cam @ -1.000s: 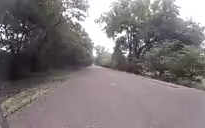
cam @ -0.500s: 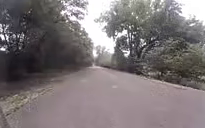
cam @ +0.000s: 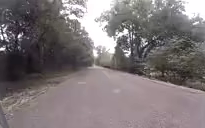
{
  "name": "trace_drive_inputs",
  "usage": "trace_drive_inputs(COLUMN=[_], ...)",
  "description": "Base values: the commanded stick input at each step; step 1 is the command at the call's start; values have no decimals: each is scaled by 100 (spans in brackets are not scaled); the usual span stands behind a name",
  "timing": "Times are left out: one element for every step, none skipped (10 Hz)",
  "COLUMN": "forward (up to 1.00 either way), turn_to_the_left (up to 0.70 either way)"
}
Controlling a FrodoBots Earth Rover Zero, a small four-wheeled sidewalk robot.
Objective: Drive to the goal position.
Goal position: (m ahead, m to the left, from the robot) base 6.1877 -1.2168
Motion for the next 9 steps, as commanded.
trace_drive_inputs(forward=[70,70,70,70,70,70,70,70,70], turn_to_the_left=[0,0,0,0,0,0,0,0,0])
